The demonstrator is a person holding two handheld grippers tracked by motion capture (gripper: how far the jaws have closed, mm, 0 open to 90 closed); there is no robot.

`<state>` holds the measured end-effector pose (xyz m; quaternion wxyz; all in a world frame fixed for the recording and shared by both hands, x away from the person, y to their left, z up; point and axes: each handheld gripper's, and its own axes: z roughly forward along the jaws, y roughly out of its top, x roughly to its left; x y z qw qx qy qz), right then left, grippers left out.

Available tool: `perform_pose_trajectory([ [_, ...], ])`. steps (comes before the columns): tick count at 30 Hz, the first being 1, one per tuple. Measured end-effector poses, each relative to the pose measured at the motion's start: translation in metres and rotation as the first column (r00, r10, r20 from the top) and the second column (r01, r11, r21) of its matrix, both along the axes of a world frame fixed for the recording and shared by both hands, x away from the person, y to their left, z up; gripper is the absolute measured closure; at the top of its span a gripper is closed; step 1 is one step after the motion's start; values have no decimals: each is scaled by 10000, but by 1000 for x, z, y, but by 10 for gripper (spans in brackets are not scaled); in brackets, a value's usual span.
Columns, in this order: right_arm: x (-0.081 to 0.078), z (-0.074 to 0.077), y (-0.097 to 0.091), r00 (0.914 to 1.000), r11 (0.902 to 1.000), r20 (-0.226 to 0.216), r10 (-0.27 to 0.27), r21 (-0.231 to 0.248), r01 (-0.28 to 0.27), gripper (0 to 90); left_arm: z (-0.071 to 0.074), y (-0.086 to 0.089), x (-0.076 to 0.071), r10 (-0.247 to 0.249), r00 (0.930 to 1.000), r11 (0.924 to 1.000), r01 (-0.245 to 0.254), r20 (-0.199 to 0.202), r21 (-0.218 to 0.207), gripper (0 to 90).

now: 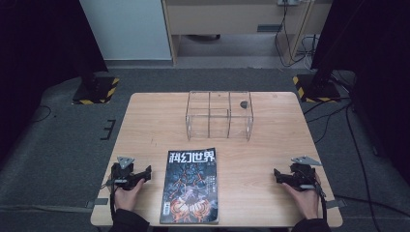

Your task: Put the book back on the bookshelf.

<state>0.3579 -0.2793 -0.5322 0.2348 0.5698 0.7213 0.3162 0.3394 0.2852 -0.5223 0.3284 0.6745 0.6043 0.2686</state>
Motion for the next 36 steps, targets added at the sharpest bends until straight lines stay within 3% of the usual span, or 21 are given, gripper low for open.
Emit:
perform_pose_trajectory([
  [5,-7,14,3,9983,9985,585,-30,552,-2,76,7,-3,-6,-46,9994,9995,57,354,-311,164],
  [8,-10,18,5,9968,9981,797,15,613,-65,93,13,-6,-9,-138,9983,9981,171,572,-583,168],
  [18,-14,34,19,9937,9955,1069,331,853,-423,98,25,-14,-15,-474,9945,9946,556,937,-878,202],
  [25,-15,46,32,9880,9906,1382,691,1073,-843,126,26,-18,-16,-627,9933,9923,725,968,-1007,227],
  [36,-12,65,56,9779,9803,1665,1262,1302,-1487,118,20,-30,-15,-992,9923,9906,1055,741,-866,235],
])
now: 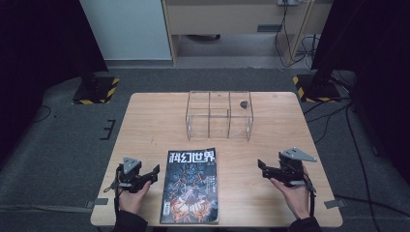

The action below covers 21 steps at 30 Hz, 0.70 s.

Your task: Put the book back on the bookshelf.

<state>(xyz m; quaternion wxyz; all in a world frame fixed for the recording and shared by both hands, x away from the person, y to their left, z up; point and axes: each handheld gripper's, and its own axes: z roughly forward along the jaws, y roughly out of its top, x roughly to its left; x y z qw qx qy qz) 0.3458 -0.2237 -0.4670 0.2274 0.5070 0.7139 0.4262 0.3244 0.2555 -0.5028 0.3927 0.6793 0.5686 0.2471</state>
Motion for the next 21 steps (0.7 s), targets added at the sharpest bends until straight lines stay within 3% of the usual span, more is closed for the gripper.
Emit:
perform_pose_trajectory([
  [11,6,24,26,9979,9981,348,544,267,-553,145,-6,-7,0,-198,9998,9998,198,-101,13,265],
  [21,8,32,51,9930,9939,525,1060,238,-1073,177,-12,-13,1,-459,9984,9989,461,-319,66,337],
])
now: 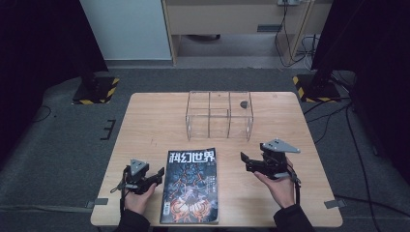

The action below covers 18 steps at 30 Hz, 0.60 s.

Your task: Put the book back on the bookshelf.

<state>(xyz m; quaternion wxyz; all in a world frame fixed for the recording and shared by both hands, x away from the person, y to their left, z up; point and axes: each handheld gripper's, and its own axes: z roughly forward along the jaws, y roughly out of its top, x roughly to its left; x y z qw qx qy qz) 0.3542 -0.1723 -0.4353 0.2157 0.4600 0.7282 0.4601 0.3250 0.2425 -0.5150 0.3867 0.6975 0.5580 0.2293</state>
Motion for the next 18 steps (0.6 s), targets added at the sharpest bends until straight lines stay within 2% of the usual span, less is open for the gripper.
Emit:
perform_pose_trajectory([
  [10,1,-1,25,9986,9987,-154,501,-32,-502,195,-5,-12,1,-405,9989,9989,411,-232,241,382],
  [18,0,-9,47,9951,9958,-370,919,28,-919,198,-9,-20,1,-735,9964,9960,754,-414,472,402],
])
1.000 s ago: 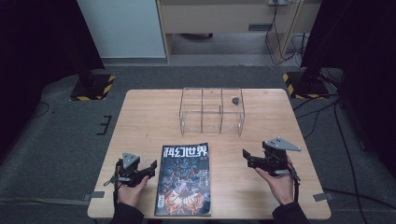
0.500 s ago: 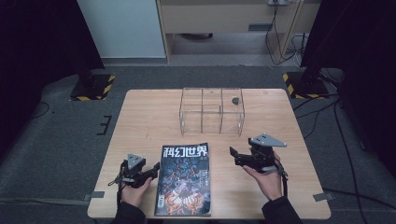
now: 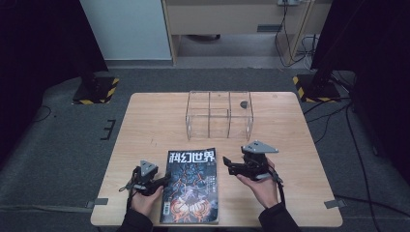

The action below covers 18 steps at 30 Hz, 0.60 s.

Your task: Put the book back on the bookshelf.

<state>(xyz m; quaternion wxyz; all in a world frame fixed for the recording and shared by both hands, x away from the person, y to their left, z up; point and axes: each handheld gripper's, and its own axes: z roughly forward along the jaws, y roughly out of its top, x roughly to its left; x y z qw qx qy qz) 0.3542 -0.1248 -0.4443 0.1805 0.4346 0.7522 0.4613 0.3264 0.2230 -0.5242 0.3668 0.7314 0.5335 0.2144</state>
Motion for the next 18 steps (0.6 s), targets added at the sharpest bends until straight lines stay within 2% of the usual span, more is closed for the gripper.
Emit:
perform_pose_trajectory([
  [7,-1,-14,16,9991,9996,-345,252,105,-248,204,-3,-5,0,-175,9998,9997,177,-101,171,408],
  [11,-2,-22,22,9977,9994,-577,344,4,-344,220,-5,-8,0,-258,9996,9995,260,-128,163,407],
  [18,-3,-37,28,9946,9993,-984,345,151,-332,242,-5,-9,0,-315,9994,9994,317,-124,121,407],
])
